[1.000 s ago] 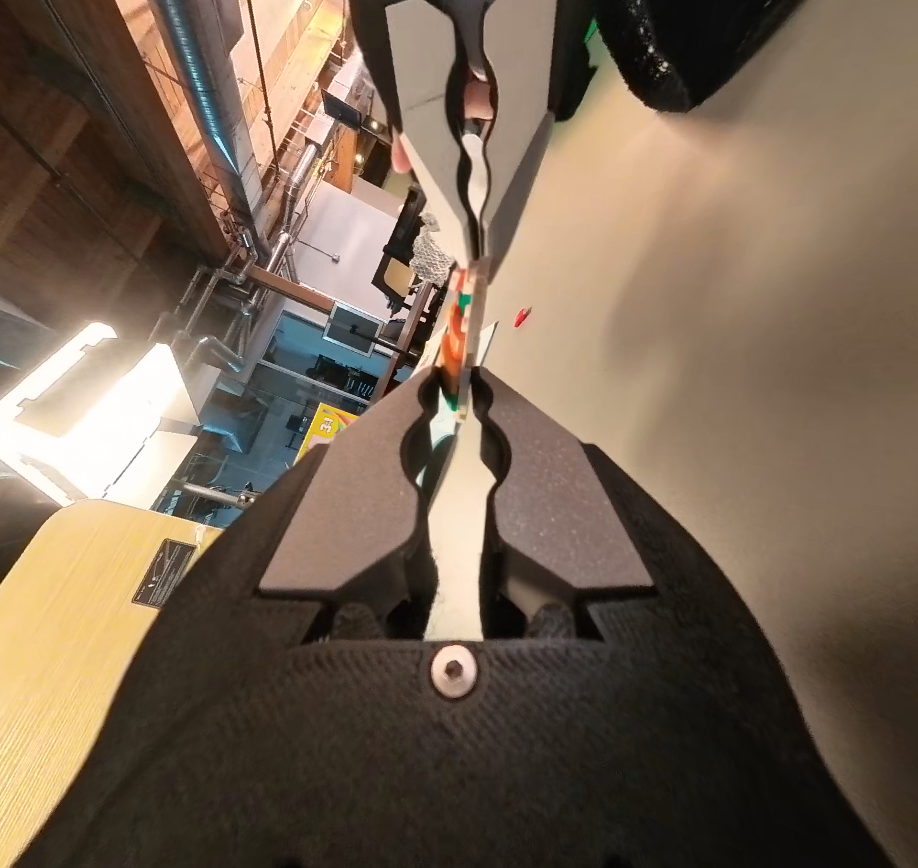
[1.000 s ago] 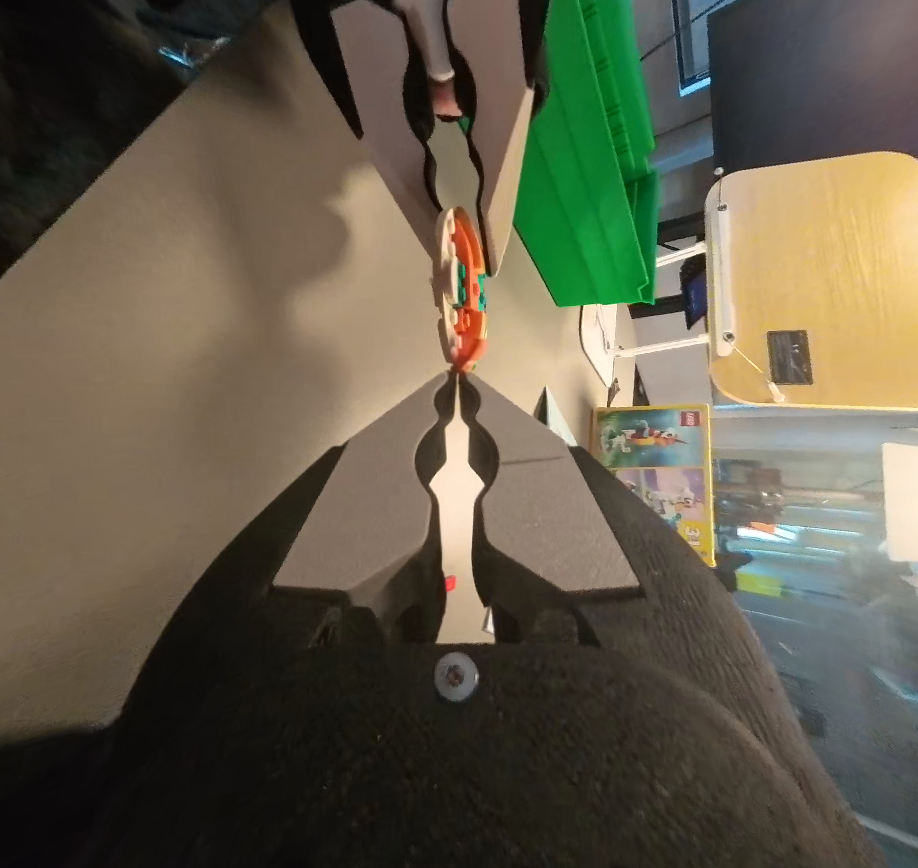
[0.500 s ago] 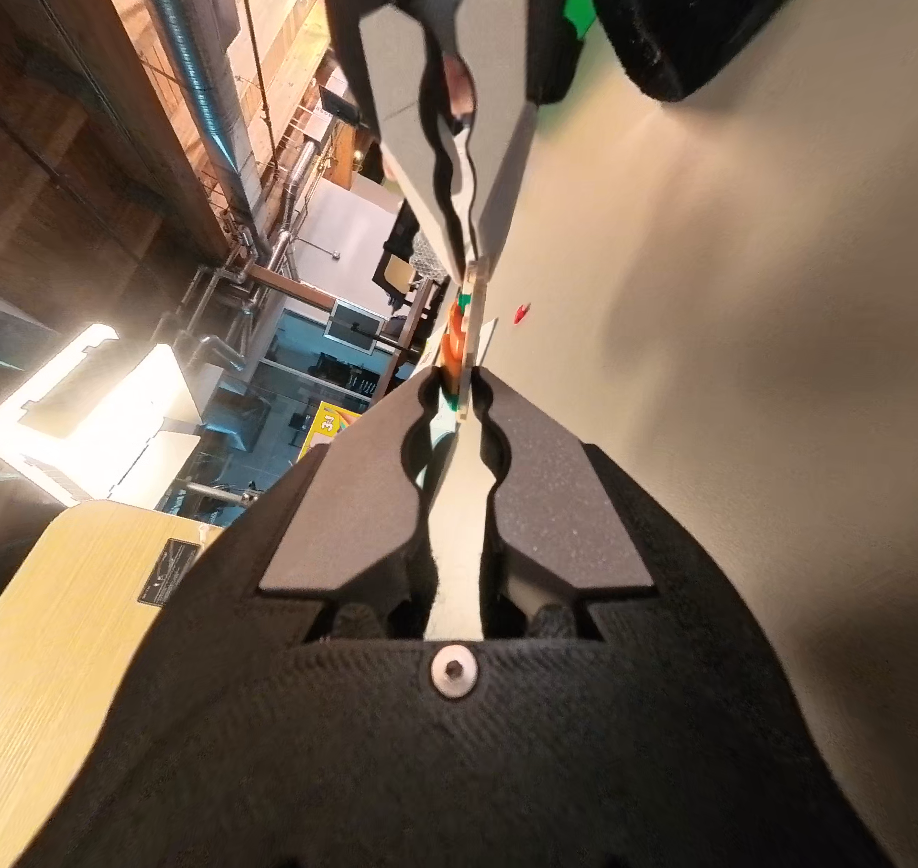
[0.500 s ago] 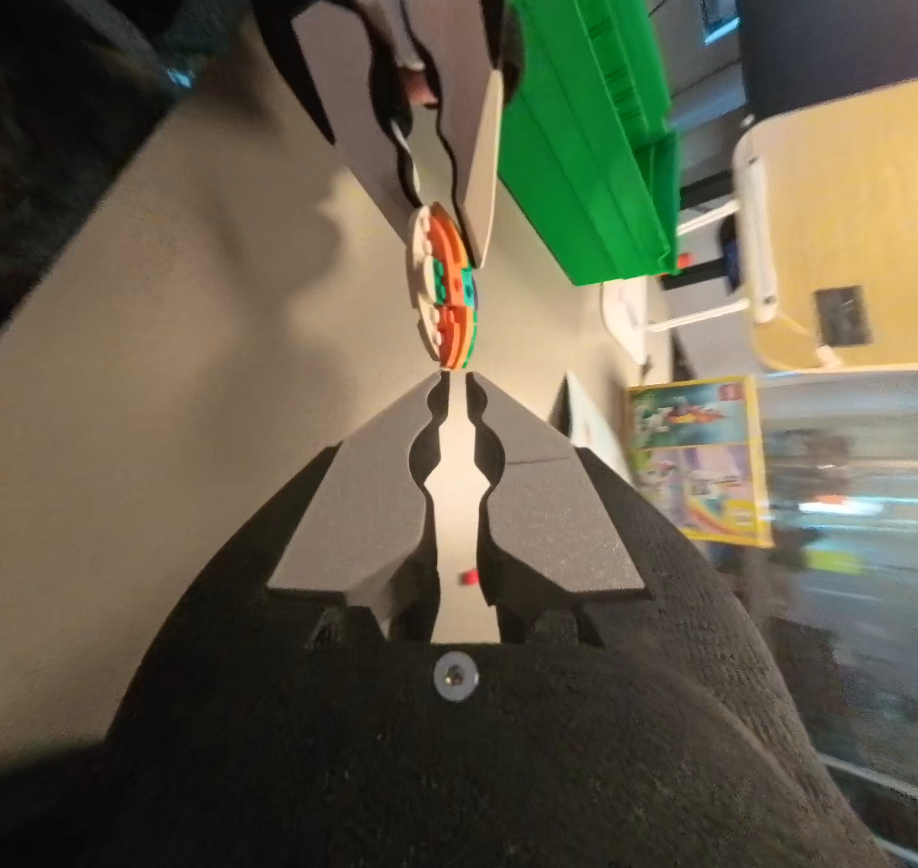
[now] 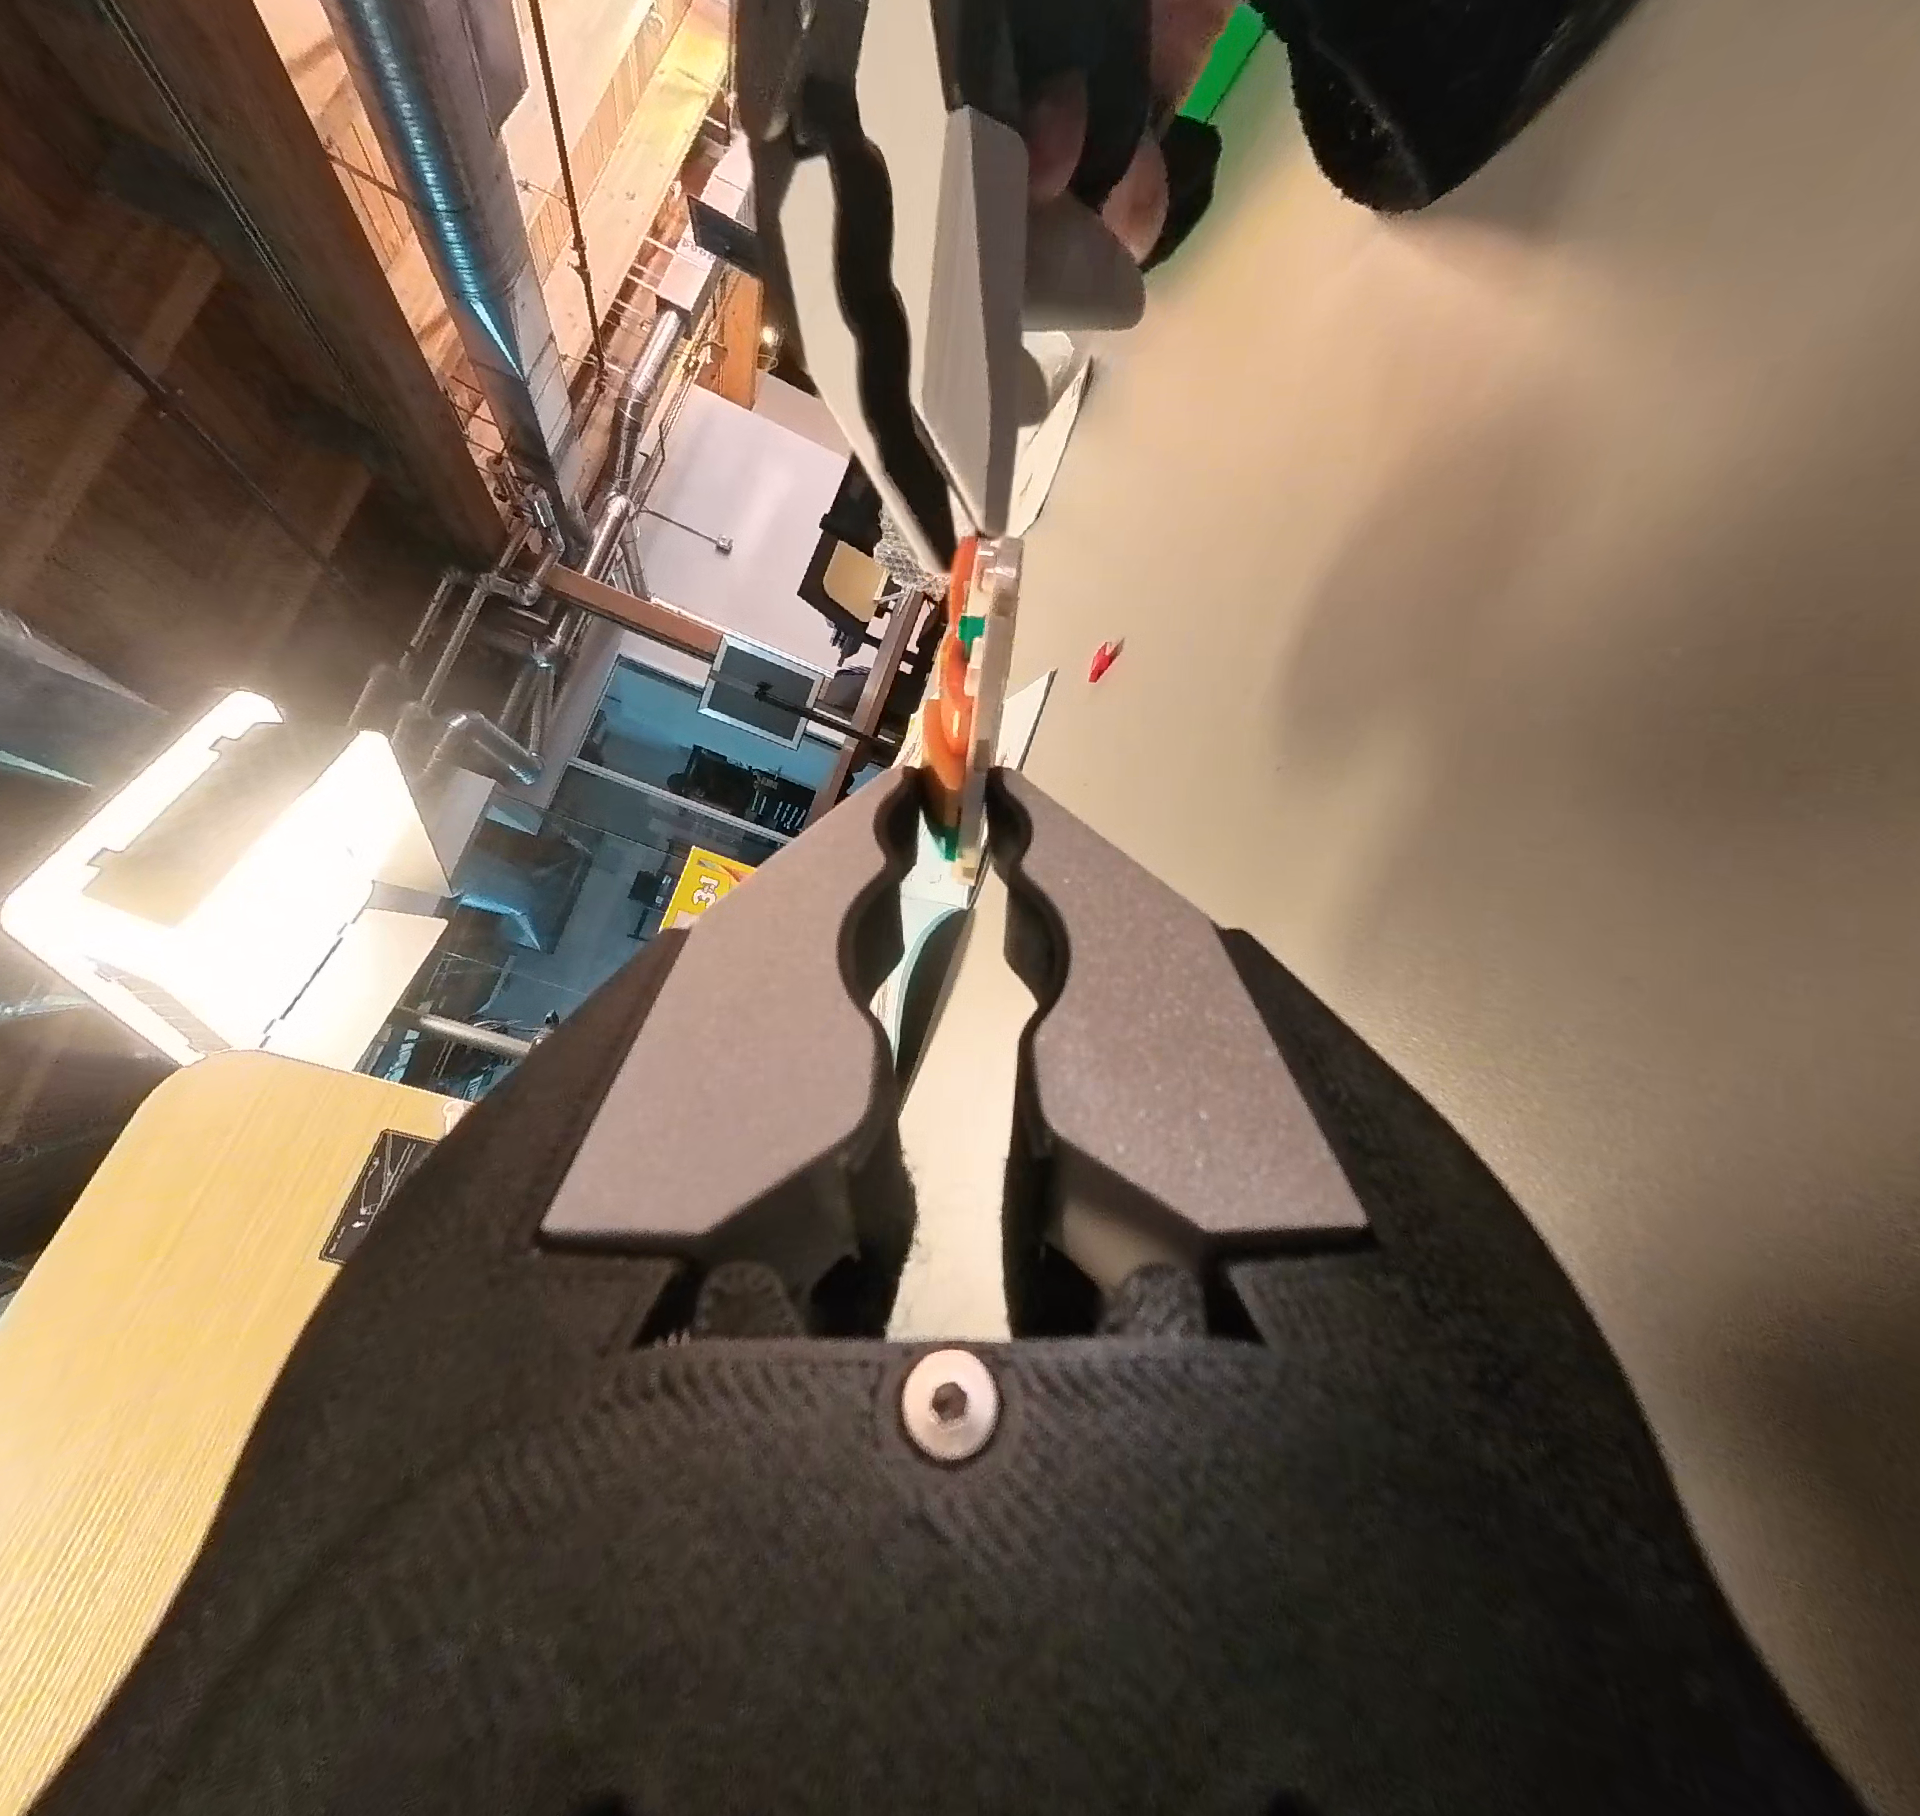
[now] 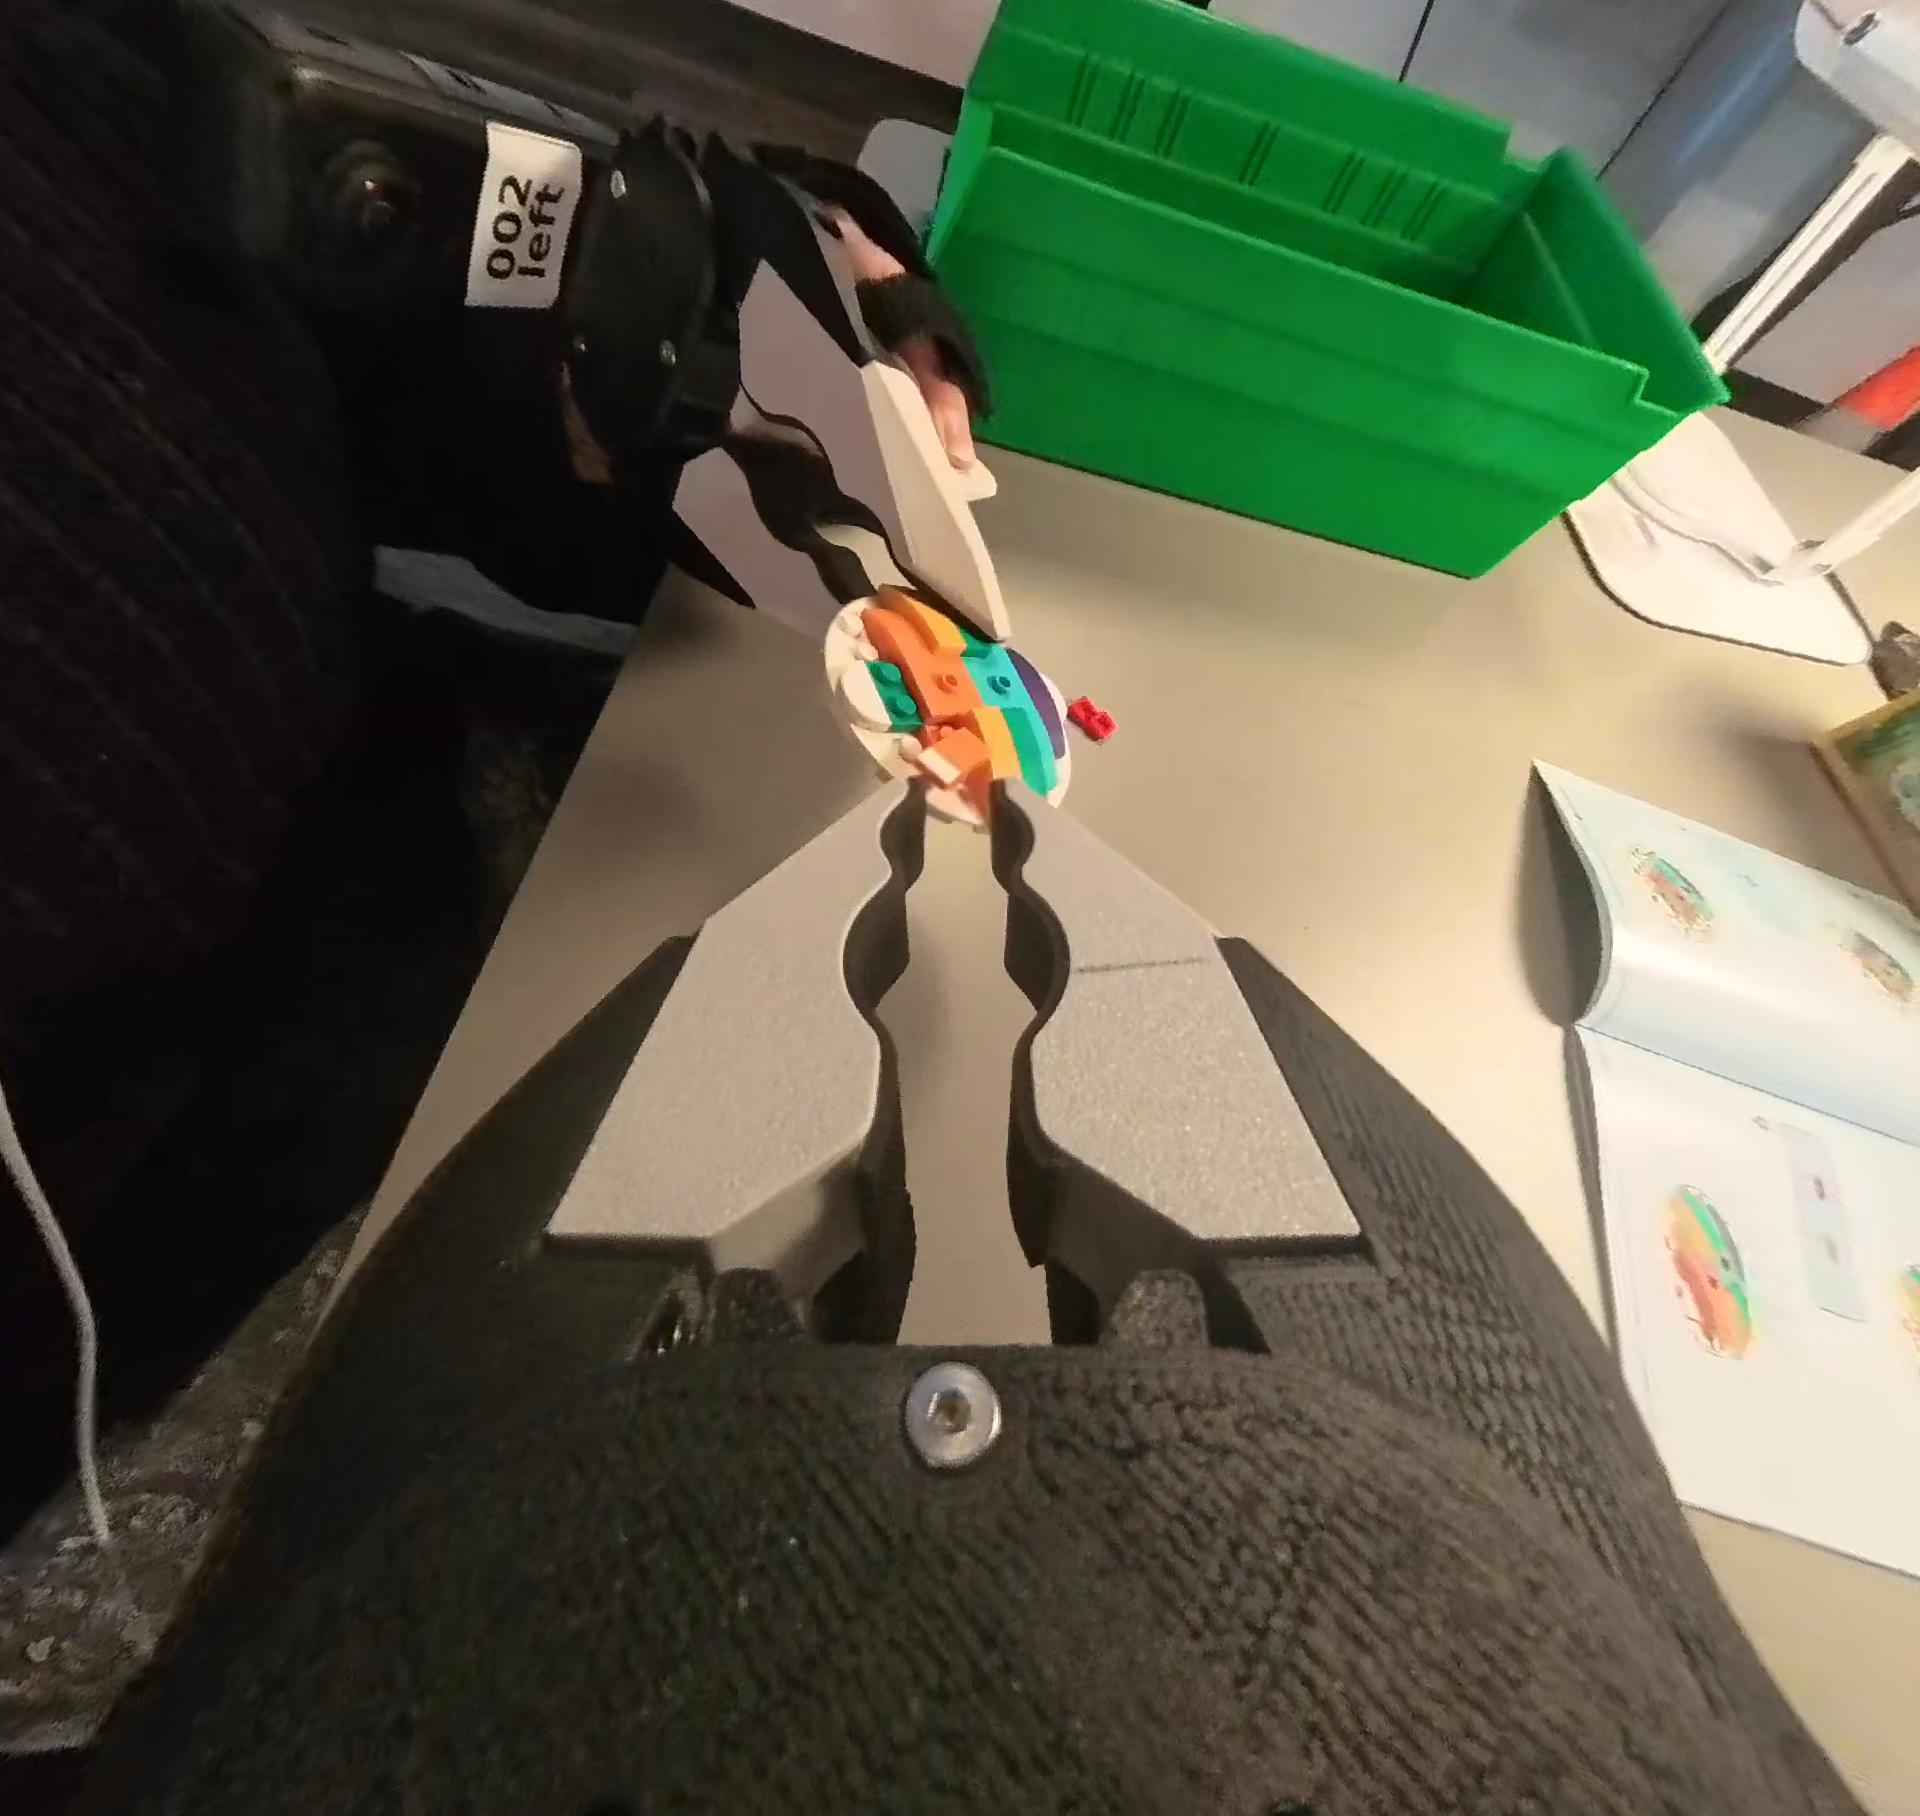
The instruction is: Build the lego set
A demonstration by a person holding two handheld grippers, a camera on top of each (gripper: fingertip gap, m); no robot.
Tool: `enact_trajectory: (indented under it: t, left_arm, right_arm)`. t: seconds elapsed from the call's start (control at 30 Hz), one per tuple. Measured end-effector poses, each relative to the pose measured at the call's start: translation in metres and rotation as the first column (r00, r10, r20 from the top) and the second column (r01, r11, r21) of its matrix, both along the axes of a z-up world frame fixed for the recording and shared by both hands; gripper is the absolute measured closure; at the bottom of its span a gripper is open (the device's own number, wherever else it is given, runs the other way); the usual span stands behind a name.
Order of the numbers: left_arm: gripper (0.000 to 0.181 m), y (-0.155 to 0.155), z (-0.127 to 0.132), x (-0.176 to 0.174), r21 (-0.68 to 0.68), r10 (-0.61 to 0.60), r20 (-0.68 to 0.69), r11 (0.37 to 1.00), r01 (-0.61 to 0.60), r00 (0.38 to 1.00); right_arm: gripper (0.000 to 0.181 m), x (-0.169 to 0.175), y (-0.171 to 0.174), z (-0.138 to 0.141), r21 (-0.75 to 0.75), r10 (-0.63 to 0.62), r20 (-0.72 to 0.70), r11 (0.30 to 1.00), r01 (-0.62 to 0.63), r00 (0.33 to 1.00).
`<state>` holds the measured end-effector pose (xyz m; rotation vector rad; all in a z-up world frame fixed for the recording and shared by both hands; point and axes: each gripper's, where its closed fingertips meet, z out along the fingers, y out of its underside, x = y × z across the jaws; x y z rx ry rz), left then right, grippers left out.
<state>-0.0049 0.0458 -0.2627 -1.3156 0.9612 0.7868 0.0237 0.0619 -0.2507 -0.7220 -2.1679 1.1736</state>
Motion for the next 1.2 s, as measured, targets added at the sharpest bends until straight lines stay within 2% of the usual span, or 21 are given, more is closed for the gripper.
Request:
enact_trajectory:
  t: [0.3,0.53,0.63,1.2]
  left_arm:
    - [0.170,-0.001,0.003,0.000,0.019,0.007,-0.007,1.000,-0.007,1.000]
    - [0.169,-0.001,0.004,-0.001,0.029,0.012,-0.010,1.000,-0.011,1.000]
    - [0.169,-0.001,0.004,-0.001,0.028,0.012,-0.009,1.000,-0.011,1.000]
    - [0.170,0.001,-0.004,0.002,0.000,0.014,-0.048,1.000,-0.014,0.999]
  right_arm:
    - [0.171,-0.001,0.002,-0.006,-0.052,-0.023,0.071,0.998,0.027,0.997]
    - [0.170,0.000,-0.003,0.003,-0.256,-0.001,0.149,0.966,0.040,0.989]
    - [0.170,-0.001,-0.003,0.004,-0.295,-0.003,0.174,0.954,0.055,0.985]
    - [0.172,-0.005,-0.003,-0.009,-0.112,-0.047,0.168,0.991,0.067,0.985]
